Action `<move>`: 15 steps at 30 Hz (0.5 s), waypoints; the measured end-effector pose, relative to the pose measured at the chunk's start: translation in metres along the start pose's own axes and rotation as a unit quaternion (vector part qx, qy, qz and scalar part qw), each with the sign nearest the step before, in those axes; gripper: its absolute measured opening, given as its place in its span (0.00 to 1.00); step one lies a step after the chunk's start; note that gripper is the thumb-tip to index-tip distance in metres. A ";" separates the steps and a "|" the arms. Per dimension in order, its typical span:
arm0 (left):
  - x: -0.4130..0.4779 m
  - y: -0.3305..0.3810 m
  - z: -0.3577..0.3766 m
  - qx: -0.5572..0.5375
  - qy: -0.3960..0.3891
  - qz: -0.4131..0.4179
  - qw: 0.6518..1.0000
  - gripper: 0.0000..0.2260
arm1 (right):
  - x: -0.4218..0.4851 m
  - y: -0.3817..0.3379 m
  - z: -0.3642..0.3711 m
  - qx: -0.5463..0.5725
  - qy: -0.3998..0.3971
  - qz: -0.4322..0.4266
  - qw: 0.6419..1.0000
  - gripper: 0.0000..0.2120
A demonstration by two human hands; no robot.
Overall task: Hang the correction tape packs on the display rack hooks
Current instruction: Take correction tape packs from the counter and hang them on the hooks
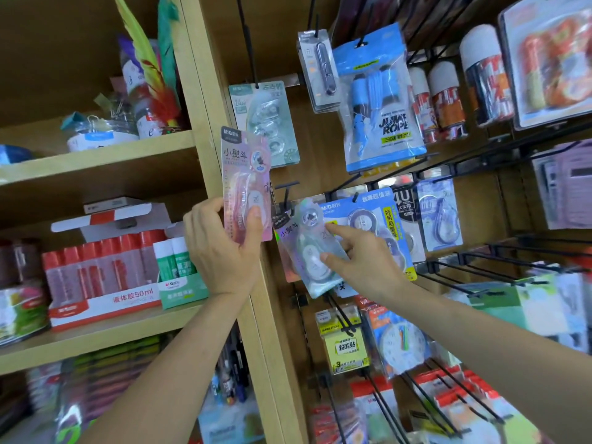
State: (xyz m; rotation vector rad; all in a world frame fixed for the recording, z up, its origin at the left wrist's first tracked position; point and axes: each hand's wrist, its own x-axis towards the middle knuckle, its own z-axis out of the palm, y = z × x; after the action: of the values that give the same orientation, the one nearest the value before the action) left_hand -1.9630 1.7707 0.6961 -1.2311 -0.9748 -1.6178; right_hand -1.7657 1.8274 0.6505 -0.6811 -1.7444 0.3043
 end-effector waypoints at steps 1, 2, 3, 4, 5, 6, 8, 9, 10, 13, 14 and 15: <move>0.000 0.000 0.000 -0.001 0.000 0.001 1.000 0.21 | -0.003 -0.003 0.001 -0.062 0.004 -0.026 0.998 0.27; -0.001 0.000 0.000 -0.003 0.001 0.003 1.000 0.21 | -0.006 -0.004 0.002 -0.118 0.012 -0.054 0.991 0.27; -0.001 0.000 0.000 -0.004 0.003 0.005 1.000 0.20 | -0.009 -0.006 0.003 -0.163 0.021 -0.089 0.982 0.26; 0.000 0.000 0.000 -0.005 0.004 0.006 1.000 0.20 | -0.011 -0.007 0.003 -0.202 0.031 -0.139 0.969 0.26; 0.000 0.000 0.000 -0.004 0.005 0.007 1.000 0.20 | -0.011 -0.007 0.003 -0.238 0.035 -0.198 0.950 0.26; 0.000 0.000 0.000 -0.002 0.005 0.008 1.000 0.21 | -0.008 -0.004 0.003 -0.280 0.031 -0.253 0.926 0.26; 0.000 0.000 0.000 0.002 0.008 0.010 1.000 0.21 | 0.003 0.003 0.007 -0.378 -0.006 -0.310 0.872 0.29; 0.000 0.001 0.000 0.004 0.010 0.011 1.000 0.20 | 0.009 0.006 0.009 -0.421 -0.035 -0.315 0.850 0.32; 0.000 0.001 0.000 0.004 0.011 0.012 1.000 0.20 | 0.016 0.010 0.011 -0.452 -0.062 -0.314 0.832 0.33; 0.000 0.001 0.001 0.004 0.012 0.011 1.000 0.20 | 0.036 0.017 0.020 -0.512 -0.118 -0.295 0.798 0.35; 0.000 0.001 0.001 0.006 0.013 0.011 1.000 0.20 | 0.041 0.015 0.022 -0.531 -0.127 -0.287 0.787 0.35; 0.000 0.000 0.000 0.007 0.014 0.012 1.000 0.20 | 0.047 0.013 0.025 -0.552 -0.134 -0.279 0.774 0.35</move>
State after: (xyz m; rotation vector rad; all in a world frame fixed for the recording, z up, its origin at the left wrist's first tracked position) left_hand -1.9625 1.7711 0.6961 -1.2036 -0.9494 -1.6028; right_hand -1.7928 1.8690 0.6732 -0.8857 -2.2330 -1.1984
